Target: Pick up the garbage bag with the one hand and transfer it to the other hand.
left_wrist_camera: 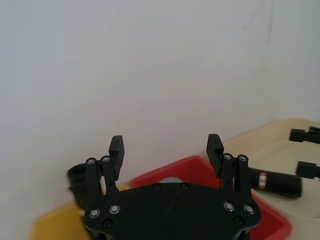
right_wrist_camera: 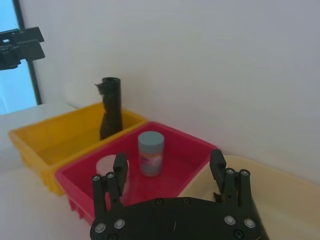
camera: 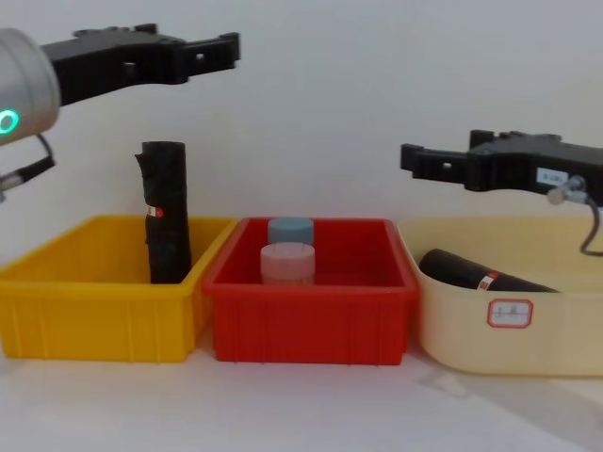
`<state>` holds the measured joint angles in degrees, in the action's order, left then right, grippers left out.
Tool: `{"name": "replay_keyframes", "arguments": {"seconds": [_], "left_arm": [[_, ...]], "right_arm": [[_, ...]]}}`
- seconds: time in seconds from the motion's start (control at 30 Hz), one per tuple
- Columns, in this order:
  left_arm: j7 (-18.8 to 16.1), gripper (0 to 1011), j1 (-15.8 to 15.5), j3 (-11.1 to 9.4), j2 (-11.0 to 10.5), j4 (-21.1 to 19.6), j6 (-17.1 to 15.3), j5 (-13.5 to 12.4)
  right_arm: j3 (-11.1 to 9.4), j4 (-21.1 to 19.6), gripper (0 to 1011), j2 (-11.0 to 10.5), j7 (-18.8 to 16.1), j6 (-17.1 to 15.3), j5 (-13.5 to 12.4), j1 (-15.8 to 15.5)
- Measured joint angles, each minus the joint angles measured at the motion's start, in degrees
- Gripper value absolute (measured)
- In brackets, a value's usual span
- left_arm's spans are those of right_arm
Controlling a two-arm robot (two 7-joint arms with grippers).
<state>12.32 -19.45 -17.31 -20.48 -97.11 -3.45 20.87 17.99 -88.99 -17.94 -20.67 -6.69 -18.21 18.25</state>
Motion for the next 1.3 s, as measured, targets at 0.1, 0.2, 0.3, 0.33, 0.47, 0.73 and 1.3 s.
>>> {"name": "replay_keyframes", "arguments": {"seconds": [0.1, 0.2, 0.3, 0.33, 0.47, 0.73, 1.3], "left_arm": [[-1.3, 1001, 1.1, 1.0, -0.5, -1.0, -0.2, -0.5], [-2.3, 1001, 1.9, 1.8, -0.8, -1.7, -0.3, -0.9], [-3.0, 1001, 2.6, 2.4, -1.1, -2.3, -0.4, -1.2], [-3.3, 1001, 2.9, 2.7, -1.2, -2.6, -0.5, -1.4], [-3.9, 1001, 3.4, 3.2, -1.4, -3.0, -0.5, -1.6], [-4.7, 1001, 4.2, 3.9, -1.7, -3.7, -0.6, -1.9], [-5.4, 1001, 4.8, 4.4, -1.9, -4.2, -0.7, -2.2]], "right_arm": [[0.9, 0.5, 1002, 0.1, -0.5, -0.1, 0.0, 0.8], [1.9, 0.9, 1001, 0.2, -1.2, -0.2, 0.2, 1.6], [2.9, 1.4, 1001, 0.2, -1.9, -0.4, 0.5, 2.5], [3.6, 1.7, 1001, 0.3, -2.3, -0.5, 0.8, 2.9], [4.8, 2.3, 1001, 0.5, -2.9, -0.8, 1.2, 3.9], [8.2, 5.1, 1001, 1.7, -4.2, -1.8, 2.7, 7.3], [12.1, 13.2, 1001, 5.0, -4.6, -2.3, 5.4, 13.6]]}}
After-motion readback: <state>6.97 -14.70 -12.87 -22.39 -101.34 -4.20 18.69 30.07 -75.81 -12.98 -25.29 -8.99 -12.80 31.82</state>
